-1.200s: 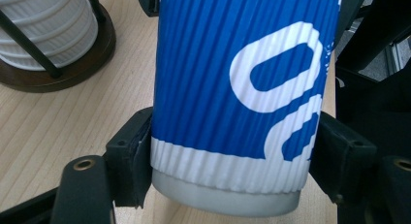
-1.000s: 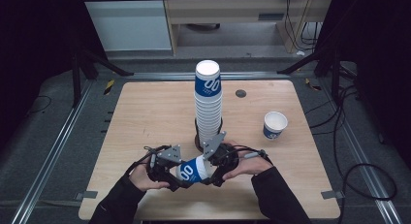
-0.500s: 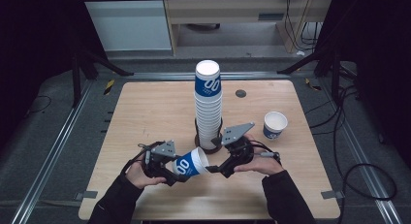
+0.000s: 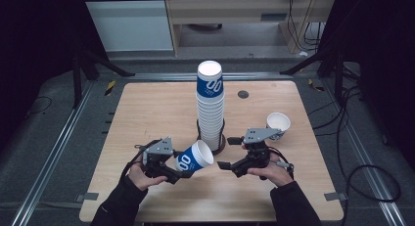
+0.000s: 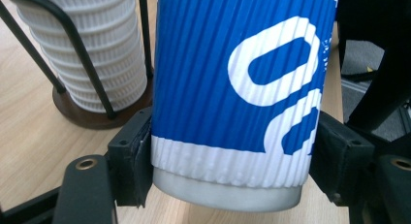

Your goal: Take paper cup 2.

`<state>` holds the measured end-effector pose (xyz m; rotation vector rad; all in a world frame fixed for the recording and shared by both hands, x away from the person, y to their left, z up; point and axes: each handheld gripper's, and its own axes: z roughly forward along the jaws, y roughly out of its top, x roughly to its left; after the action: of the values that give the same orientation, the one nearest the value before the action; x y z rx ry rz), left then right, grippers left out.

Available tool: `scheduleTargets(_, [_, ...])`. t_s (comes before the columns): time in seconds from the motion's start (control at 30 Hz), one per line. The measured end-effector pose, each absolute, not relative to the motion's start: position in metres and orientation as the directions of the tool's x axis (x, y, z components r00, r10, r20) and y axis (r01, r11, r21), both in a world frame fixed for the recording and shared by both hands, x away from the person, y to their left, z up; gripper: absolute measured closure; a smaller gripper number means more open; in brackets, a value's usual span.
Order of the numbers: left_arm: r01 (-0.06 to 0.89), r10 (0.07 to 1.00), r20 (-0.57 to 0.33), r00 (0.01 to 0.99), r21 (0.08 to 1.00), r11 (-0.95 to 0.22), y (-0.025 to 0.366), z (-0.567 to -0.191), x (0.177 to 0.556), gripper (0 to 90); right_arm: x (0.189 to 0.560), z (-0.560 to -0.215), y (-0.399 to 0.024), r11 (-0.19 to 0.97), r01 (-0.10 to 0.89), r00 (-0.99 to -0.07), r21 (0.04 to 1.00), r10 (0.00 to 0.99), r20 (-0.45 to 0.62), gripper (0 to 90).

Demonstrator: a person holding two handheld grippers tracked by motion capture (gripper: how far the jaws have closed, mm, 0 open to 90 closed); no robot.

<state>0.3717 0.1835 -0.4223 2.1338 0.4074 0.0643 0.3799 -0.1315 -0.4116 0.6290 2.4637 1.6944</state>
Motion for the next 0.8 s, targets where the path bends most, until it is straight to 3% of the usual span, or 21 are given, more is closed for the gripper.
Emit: scheduleTargets(0.8, [0.227,0.279,-0.103,0.955,0.856,-0.464,0.165,-0.422,0.363,27.1,0.382,-0.419,-0.095,0.261,0.324,-0.931,0.909,0.258,0.258,5.3])
